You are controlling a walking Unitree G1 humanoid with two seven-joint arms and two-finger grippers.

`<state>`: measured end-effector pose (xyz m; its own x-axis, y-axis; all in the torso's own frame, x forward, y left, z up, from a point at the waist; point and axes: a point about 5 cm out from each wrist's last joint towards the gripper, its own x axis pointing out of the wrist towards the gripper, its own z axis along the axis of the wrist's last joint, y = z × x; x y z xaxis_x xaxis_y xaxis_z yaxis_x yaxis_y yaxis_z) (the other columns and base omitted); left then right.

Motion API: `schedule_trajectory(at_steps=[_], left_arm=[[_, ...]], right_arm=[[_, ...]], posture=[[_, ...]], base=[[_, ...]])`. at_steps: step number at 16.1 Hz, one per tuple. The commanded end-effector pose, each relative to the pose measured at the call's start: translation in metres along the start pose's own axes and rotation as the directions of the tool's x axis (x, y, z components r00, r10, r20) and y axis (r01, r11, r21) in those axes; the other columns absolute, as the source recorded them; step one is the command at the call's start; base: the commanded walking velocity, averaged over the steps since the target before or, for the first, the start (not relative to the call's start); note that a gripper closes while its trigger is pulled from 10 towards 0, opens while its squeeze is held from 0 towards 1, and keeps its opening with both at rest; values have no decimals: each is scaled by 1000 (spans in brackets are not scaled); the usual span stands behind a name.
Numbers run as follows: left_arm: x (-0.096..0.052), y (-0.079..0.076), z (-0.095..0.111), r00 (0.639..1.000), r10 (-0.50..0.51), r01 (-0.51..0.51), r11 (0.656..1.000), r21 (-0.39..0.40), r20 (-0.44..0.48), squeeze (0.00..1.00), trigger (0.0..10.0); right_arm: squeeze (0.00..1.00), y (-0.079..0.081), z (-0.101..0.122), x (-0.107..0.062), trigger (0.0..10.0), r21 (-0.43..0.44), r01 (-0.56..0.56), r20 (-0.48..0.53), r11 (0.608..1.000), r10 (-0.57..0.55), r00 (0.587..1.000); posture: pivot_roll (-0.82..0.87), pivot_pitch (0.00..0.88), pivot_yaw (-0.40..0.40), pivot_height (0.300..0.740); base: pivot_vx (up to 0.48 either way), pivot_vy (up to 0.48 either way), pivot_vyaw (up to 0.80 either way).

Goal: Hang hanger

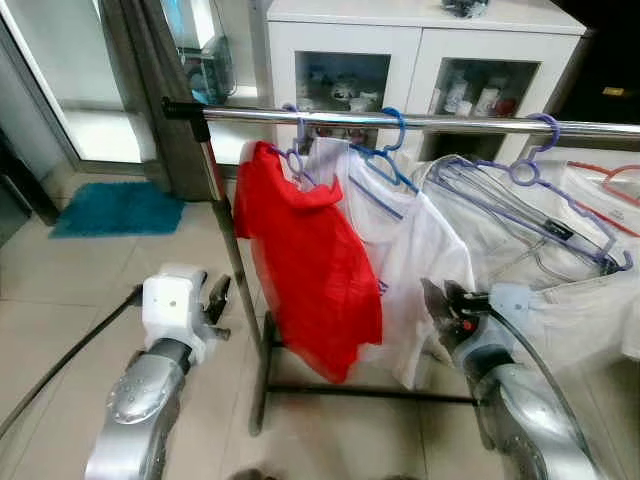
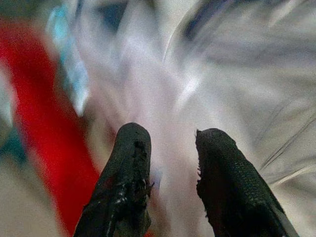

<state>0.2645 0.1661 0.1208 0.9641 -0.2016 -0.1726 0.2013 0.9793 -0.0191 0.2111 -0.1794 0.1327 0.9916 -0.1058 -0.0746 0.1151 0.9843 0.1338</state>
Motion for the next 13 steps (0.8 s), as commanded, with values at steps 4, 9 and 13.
schedule_trajectory(at_steps=[4, 9, 13], left_arm=[[9, -15, 29, 996, -70, 63, 989, 133, 52, 0, 10000], [6, 8, 28, 999, 40, -40, 999, 22, 25, 0, 10000], [-9, 1, 27, 998, 46, -49, 997, 54, 41, 1000, 10000]], right_arm=[[0, -13, 22, 0, 10000, 5, 122, 92, 993, -122, 988], [0, 10, 8, 9, 10000, -98, 5, 28, 995, -2, 1000], [1000, 31, 3, 23, 10000, -65, -186, 27, 980, 188, 982]], posture=[[-188, 32, 152, 740], [-146, 0, 87, 740], [-65, 0, 11, 740]], base=[[0, 0, 0], [0, 0, 0], [0, 0, 0]])
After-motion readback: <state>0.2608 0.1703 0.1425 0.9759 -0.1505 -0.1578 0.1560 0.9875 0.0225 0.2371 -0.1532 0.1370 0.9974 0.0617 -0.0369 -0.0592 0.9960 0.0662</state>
